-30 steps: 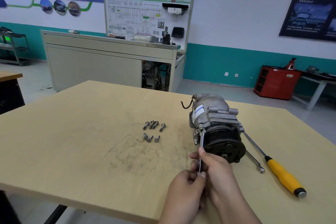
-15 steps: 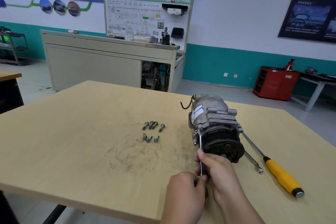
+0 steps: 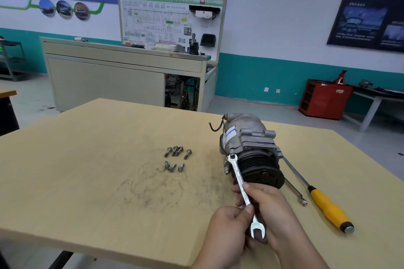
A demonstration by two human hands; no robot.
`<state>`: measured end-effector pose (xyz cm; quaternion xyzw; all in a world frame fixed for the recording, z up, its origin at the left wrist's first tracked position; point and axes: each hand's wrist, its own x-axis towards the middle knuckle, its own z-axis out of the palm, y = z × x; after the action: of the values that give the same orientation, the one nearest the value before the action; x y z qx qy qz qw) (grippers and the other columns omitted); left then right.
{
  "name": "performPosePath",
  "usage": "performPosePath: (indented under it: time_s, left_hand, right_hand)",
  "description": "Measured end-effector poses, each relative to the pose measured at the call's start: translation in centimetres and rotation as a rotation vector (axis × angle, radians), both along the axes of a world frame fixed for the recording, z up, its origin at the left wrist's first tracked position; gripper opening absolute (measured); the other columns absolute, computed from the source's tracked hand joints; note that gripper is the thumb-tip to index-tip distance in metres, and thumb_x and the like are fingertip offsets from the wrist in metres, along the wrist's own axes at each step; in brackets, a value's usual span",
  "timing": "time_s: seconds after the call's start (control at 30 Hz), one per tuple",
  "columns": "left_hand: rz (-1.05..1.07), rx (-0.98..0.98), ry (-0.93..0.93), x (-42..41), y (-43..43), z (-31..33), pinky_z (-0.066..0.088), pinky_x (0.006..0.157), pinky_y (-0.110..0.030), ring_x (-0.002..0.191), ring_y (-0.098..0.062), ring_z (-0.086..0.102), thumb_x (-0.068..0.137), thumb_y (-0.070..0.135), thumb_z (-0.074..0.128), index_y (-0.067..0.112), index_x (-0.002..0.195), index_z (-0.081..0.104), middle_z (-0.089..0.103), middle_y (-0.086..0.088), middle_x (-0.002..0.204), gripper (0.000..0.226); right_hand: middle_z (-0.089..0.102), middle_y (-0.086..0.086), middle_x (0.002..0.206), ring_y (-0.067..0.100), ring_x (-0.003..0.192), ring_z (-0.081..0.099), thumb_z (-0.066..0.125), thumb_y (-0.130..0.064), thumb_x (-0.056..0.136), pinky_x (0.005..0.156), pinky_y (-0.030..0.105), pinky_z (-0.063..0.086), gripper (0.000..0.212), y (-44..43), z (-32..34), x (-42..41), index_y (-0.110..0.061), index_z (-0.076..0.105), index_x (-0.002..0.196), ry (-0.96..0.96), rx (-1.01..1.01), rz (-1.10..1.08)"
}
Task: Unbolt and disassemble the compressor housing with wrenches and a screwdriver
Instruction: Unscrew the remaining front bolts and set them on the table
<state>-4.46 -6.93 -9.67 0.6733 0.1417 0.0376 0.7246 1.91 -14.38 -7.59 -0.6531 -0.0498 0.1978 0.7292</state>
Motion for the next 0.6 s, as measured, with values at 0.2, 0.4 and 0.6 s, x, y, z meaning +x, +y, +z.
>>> performPosePath:
  time_s: [0.2,0.4,0.6]
  left_hand:
    - [-0.075,-0.391,0.013,-0.4,-0.1,0.8,0.021,0.033,-0.011,0.034,-0.009,0.041,0.096,0.025,0.049,0.008,0.062,0.056,0.062,-0.010,0.054,0.039]
    - [-0.143,-0.621,0.062,-1.1,0.3,1.8,0.023,0.032,-0.011,0.035,-0.010,0.040,0.085,0.029,0.055,0.008,0.064,0.058,0.056,-0.009,0.053,0.030]
    - [-0.219,-0.663,0.110,-1.2,1.1,2.0,0.023,0.032,-0.012,0.035,-0.010,0.040,0.091,0.037,0.043,0.012,0.058,0.054,0.051,-0.004,0.051,0.043]
  right_hand:
    - [0.054,0.002,0.054,0.012,0.033,0.035,0.050,-0.017,0.094,0.033,0.010,0.023,0.028,-0.9,1.0,0.2,0.002,0.069,0.090,0.088,-0.049,0.105]
    - [0.054,0.003,0.052,0.012,0.040,0.036,0.053,-0.016,0.093,0.032,0.015,0.024,0.024,-0.2,0.9,-0.1,0.003,0.066,0.085,0.022,-0.006,0.062]
    - [0.042,0.007,0.047,0.007,0.025,0.028,0.057,-0.012,0.091,0.030,0.010,0.025,0.030,0.7,1.0,-0.9,-0.003,0.065,0.063,0.058,0.072,-0.002]
